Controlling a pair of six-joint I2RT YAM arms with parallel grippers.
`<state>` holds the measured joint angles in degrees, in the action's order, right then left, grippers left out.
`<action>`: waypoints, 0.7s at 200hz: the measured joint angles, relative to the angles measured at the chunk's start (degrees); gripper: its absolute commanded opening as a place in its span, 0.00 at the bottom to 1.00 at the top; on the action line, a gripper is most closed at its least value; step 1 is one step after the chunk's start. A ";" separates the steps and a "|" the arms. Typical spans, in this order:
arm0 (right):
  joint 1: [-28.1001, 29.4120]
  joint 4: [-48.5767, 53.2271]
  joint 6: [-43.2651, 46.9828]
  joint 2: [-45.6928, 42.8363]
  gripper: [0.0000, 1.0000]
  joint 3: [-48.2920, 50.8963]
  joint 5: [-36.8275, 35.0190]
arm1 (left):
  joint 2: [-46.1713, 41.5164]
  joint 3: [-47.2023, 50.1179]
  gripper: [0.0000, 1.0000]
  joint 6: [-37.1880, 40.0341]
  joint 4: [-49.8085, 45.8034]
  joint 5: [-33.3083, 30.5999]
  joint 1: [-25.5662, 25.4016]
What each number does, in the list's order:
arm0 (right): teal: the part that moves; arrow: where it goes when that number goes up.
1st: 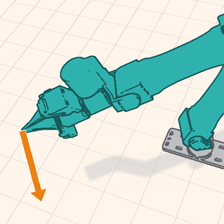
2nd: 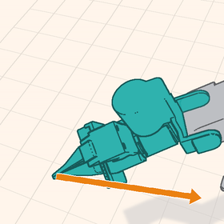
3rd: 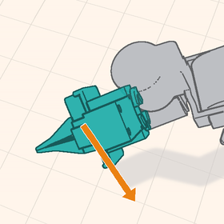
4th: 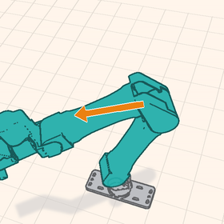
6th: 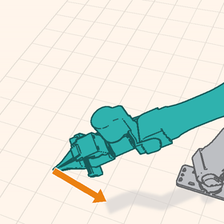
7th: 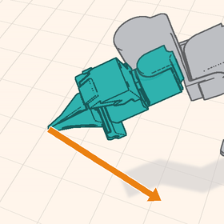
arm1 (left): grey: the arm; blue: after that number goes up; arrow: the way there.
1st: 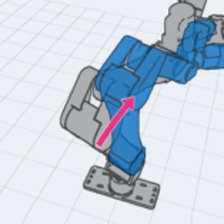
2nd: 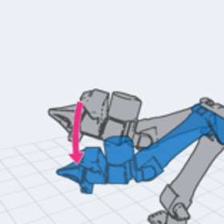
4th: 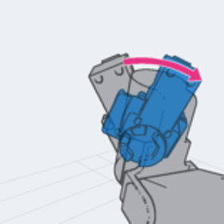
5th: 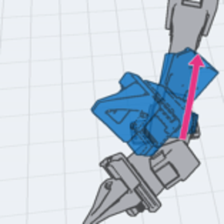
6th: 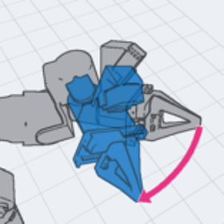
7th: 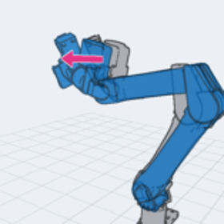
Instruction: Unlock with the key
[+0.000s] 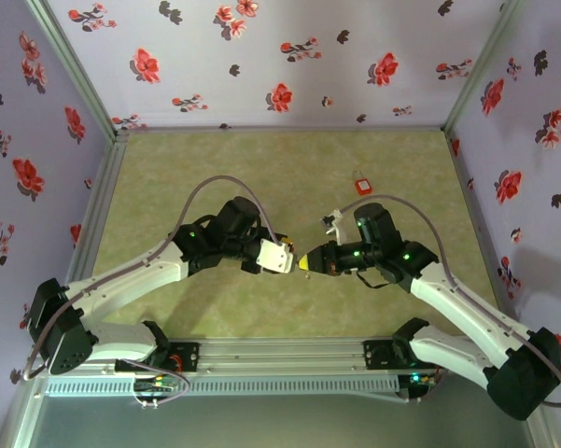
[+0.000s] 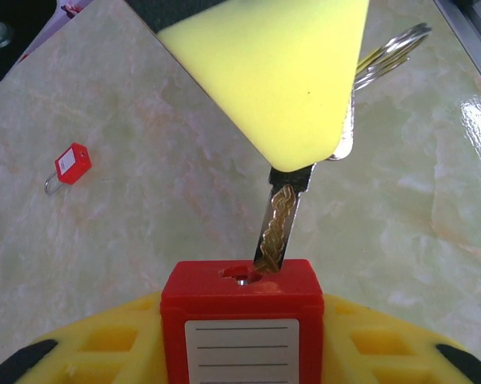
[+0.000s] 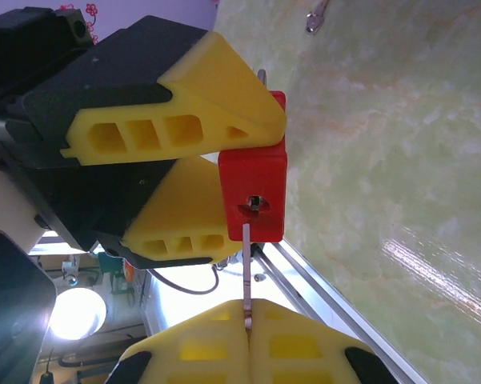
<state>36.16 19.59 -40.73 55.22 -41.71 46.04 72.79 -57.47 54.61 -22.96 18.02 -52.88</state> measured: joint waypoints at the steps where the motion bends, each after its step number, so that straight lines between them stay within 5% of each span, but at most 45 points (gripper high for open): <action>1: 0.00 -0.04 -0.02 0.00 0.00 0.04 0.00 | 0.00 0.00 0.08 0.00 0.00 0.00 0.00; 140: 0.00 -4.24 -0.68 2.21 0.00 1.33 -0.13 | 0.00 0.76 0.07 -0.17 0.22 -0.04 -0.39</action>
<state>36.16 15.35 -41.41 57.43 -40.38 45.91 72.79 -56.71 54.43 -22.74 17.98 -53.28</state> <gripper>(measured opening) 0.042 0.397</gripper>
